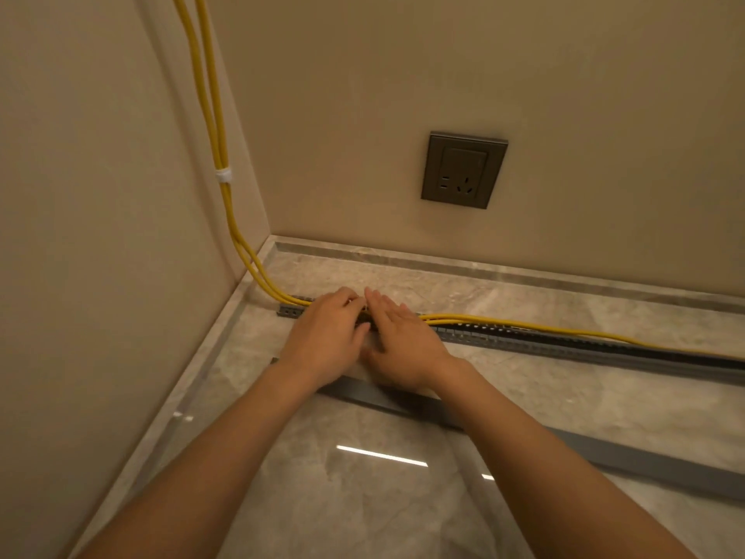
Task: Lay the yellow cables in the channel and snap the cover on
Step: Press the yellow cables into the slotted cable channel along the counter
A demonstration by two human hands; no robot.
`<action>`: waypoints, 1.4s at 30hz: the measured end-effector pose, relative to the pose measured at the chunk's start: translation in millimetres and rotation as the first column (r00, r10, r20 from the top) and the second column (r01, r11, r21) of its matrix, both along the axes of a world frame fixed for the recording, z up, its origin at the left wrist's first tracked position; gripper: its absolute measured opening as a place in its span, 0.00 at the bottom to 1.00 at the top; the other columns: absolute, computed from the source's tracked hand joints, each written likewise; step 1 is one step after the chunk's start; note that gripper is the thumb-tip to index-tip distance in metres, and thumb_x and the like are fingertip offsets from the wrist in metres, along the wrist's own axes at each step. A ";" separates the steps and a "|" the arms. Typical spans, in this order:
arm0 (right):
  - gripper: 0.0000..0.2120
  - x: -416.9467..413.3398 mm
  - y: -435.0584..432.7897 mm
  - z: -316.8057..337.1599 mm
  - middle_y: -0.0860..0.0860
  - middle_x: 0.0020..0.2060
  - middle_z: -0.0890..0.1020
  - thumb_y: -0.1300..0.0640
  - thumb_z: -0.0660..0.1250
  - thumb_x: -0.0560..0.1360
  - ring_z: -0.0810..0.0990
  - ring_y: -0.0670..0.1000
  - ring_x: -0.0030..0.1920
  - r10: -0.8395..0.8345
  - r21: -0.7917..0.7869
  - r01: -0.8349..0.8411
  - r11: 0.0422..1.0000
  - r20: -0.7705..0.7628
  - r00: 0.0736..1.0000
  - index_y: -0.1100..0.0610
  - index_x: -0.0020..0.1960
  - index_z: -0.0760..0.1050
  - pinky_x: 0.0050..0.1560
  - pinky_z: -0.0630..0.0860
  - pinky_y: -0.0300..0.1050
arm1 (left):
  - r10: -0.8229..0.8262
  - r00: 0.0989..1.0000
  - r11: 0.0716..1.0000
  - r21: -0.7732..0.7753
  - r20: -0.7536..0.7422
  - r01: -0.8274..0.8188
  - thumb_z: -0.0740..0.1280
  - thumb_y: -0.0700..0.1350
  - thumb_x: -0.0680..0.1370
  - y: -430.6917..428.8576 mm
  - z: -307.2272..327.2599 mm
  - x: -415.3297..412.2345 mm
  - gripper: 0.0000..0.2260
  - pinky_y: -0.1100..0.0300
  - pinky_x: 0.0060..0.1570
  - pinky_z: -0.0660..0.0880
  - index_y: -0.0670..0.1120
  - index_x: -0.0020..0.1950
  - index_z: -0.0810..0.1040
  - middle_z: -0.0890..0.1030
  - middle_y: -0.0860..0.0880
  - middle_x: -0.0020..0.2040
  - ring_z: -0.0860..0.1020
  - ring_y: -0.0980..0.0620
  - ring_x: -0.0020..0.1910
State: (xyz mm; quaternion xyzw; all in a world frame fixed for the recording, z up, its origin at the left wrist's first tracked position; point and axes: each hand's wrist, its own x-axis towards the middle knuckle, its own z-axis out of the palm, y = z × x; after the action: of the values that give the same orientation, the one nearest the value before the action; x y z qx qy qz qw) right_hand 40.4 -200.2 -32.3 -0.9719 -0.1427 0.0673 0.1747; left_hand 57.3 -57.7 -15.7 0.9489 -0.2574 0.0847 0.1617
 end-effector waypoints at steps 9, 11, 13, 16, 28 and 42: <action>0.30 11.3 -20.5 16.9 0.55 0.71 0.67 0.69 0.61 0.73 0.65 0.52 0.70 -0.090 0.448 0.185 0.875 -0.227 0.970 0.58 0.73 0.60 0.65 0.61 0.38 | 0.061 0.998 0.996 0.059 0.032 -0.063 0.61 0.43 0.77 -17.7 -20.2 -13.7 0.16 0.54 0.56 0.71 0.46 0.64 0.74 0.75 0.46 0.59 0.73 0.46 0.55; 0.21 8.9 -29.2 22.2 0.54 0.64 0.75 0.67 0.62 0.74 0.73 0.50 0.64 -0.133 0.512 0.189 0.838 -0.144 0.981 0.59 0.66 0.70 0.61 0.66 0.36 | 0.070 0.995 0.995 0.072 0.073 -0.075 0.62 0.42 0.76 -19.5 -19.9 -13.3 0.16 0.53 0.56 0.70 0.45 0.63 0.75 0.78 0.45 0.56 0.74 0.44 0.54; 0.13 6.0 -43.5 26.0 0.52 0.58 0.80 0.60 0.63 0.77 0.76 0.47 0.59 -0.182 0.476 0.178 0.861 -0.038 0.982 0.57 0.61 0.76 0.57 0.69 0.36 | 0.077 0.994 0.991 0.099 0.083 -0.085 0.63 0.42 0.76 -21.2 -17.6 -10.6 0.15 0.53 0.55 0.71 0.45 0.62 0.77 0.79 0.45 0.55 0.75 0.44 0.53; 0.12 1.3 -76.5 28.4 0.50 0.52 0.82 0.49 0.61 0.77 0.78 0.50 0.53 -0.240 0.275 0.210 0.938 0.082 0.967 0.53 0.53 0.79 0.52 0.74 0.44 | 0.072 0.994 0.988 0.130 0.077 -0.081 0.62 0.43 0.77 -21.6 -16.3 -7.0 0.15 0.53 0.56 0.70 0.46 0.62 0.77 0.80 0.45 0.54 0.76 0.44 0.52; 0.08 -30.4 -162.0 4.9 0.49 0.37 0.73 0.45 0.66 0.73 0.72 0.50 0.40 -0.427 0.181 0.400 0.899 0.150 0.892 0.50 0.43 0.72 0.38 0.67 0.44 | 0.058 0.989 0.934 0.341 0.139 -0.102 0.57 0.55 0.79 -27.9 2.1 3.2 0.15 0.57 0.39 0.72 0.51 0.52 0.82 0.82 0.50 0.45 0.79 0.48 0.46; 0.11 -49.9 -143.7 -1.4 0.54 0.35 0.73 0.55 0.69 0.72 0.70 0.56 0.42 -0.443 0.194 0.398 0.897 0.394 0.805 0.57 0.53 0.82 0.40 0.68 0.50 | 0.080 0.996 0.984 0.156 0.033 -0.084 0.61 0.54 0.77 -24.6 0.5 10.6 0.14 0.59 0.33 0.68 0.51 0.51 0.83 0.83 0.48 0.40 0.79 0.48 0.41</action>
State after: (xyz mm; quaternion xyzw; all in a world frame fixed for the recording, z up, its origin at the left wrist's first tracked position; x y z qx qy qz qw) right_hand -9.6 -343.9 -33.7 -0.9596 0.0383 -0.1953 0.1989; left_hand 67.9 -82.3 -15.2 0.9673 -0.2262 0.0832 0.0791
